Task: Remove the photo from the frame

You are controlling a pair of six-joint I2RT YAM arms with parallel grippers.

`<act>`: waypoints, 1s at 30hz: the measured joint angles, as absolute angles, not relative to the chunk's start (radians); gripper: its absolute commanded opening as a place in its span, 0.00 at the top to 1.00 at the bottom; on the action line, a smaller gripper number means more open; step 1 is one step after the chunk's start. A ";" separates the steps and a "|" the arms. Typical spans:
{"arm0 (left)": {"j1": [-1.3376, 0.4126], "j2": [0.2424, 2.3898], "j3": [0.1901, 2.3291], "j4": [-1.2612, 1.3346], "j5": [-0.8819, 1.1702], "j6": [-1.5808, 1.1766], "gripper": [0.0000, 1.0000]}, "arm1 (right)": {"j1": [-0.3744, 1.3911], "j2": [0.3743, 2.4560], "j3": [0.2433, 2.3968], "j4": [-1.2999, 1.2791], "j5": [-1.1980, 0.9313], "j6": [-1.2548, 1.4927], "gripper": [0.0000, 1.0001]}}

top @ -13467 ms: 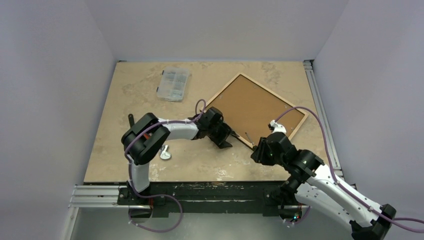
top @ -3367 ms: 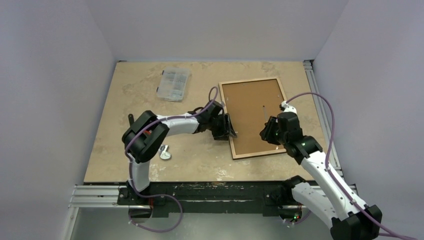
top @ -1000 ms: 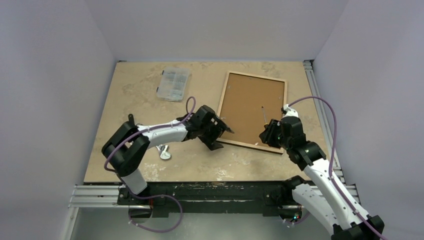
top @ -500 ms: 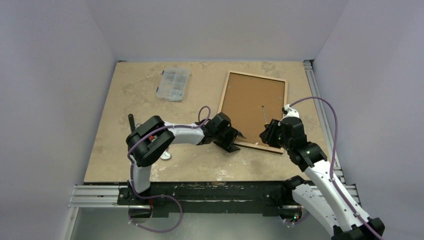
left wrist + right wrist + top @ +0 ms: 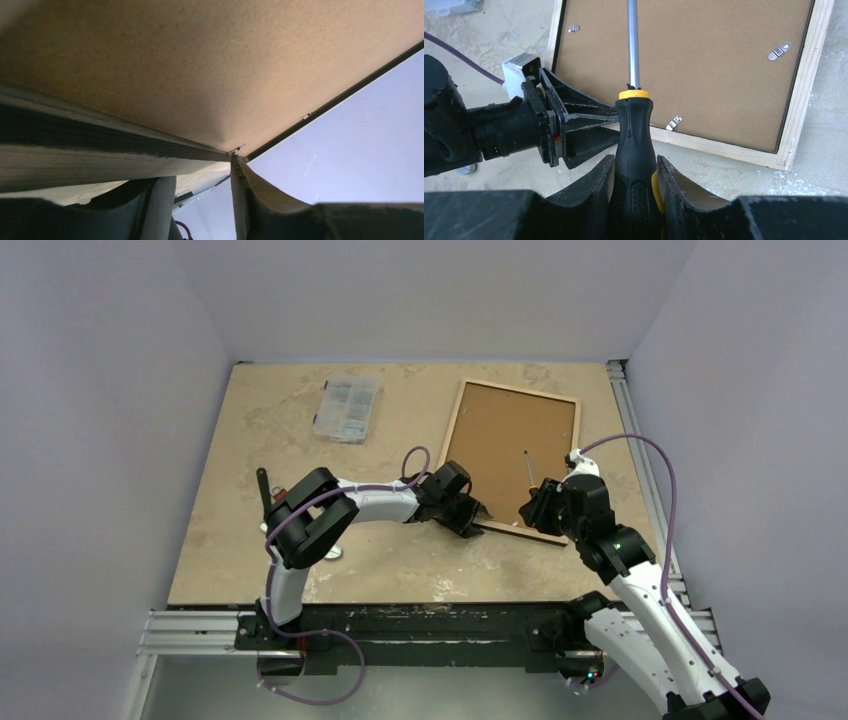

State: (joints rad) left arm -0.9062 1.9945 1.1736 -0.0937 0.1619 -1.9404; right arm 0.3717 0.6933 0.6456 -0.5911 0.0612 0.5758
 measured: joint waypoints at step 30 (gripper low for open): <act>-0.636 2.029 1.356 -0.384 0.265 -1.082 1.00 | 0.372 0.851 0.608 -0.495 -0.117 0.537 1.00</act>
